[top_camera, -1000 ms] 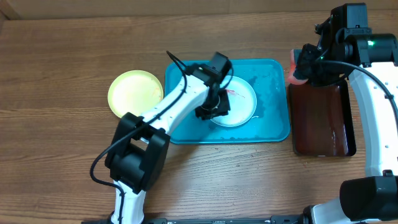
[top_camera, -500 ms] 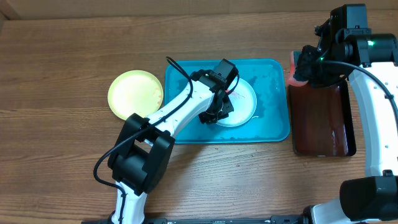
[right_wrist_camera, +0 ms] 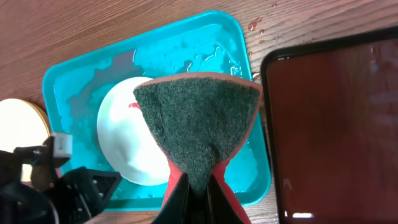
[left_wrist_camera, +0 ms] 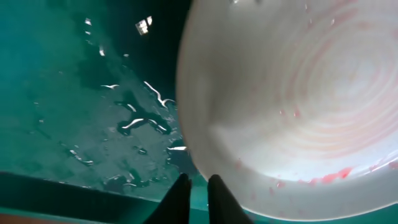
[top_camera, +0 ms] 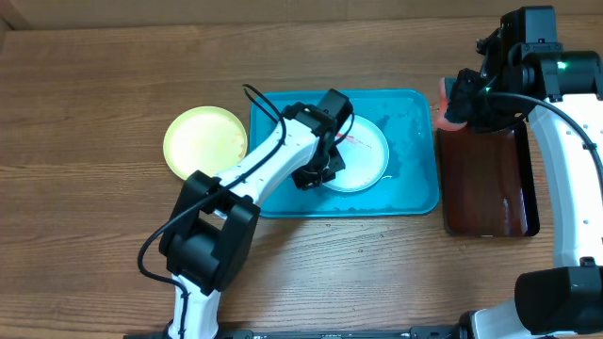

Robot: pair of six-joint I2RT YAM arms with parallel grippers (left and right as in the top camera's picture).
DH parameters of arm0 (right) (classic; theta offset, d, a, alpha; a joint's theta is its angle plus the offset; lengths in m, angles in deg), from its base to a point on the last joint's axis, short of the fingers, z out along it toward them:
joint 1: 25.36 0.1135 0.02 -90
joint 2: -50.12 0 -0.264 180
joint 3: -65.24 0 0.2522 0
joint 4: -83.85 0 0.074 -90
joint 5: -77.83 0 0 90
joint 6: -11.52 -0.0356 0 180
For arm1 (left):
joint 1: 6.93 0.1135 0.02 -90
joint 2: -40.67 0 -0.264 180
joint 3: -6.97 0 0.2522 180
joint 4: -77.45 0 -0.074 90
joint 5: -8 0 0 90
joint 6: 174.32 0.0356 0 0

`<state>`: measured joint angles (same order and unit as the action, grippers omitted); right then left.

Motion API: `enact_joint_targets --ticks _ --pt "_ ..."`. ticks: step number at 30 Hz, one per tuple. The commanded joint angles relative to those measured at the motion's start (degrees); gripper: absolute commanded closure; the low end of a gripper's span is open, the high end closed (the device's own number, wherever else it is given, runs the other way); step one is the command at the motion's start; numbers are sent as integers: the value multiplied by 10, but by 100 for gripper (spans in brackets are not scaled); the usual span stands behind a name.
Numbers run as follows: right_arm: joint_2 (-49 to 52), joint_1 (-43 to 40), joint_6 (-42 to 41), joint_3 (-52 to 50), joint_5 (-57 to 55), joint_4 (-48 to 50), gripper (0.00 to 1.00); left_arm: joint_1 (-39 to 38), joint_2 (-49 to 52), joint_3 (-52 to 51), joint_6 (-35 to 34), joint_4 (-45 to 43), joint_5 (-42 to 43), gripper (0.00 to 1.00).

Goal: Clean dirty plates on tray and stack at the side
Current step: 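Drag the white plate with the left gripper toward the tray center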

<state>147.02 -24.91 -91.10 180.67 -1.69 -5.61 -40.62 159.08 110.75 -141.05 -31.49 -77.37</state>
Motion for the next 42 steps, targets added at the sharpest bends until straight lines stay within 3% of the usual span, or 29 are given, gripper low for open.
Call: enact_joint_targets --ticks 1,6,26,29,30,31,32,42 --pt "-20 -2 7 4 1 3 96 -3 -31 7 -6 8 -13 67" --pt "-20 -2 7 4 1 3 96 -14 -17 6 -21 4 -19 60" --pt "-20 -2 7 4 1 5 96 -35 42 3 -68 -44 -4 60" --pt "-20 -2 7 4 1 6 96 -35 42 3 -67 -53 -10 71" --pt "-20 -2 7 4 1 6 96 -35 42 3 -67 -55 -12 78" --pt "-20 -2 7 4 1 6 96 -35 42 3 -63 -57 -15 92" --pt "-20 -2 7 4 1 5 96 -34 42 3 -61 -58 -17 96" --pt "-20 -2 7 4 1 3 96 -2 42 8 3 -71 -1 96"
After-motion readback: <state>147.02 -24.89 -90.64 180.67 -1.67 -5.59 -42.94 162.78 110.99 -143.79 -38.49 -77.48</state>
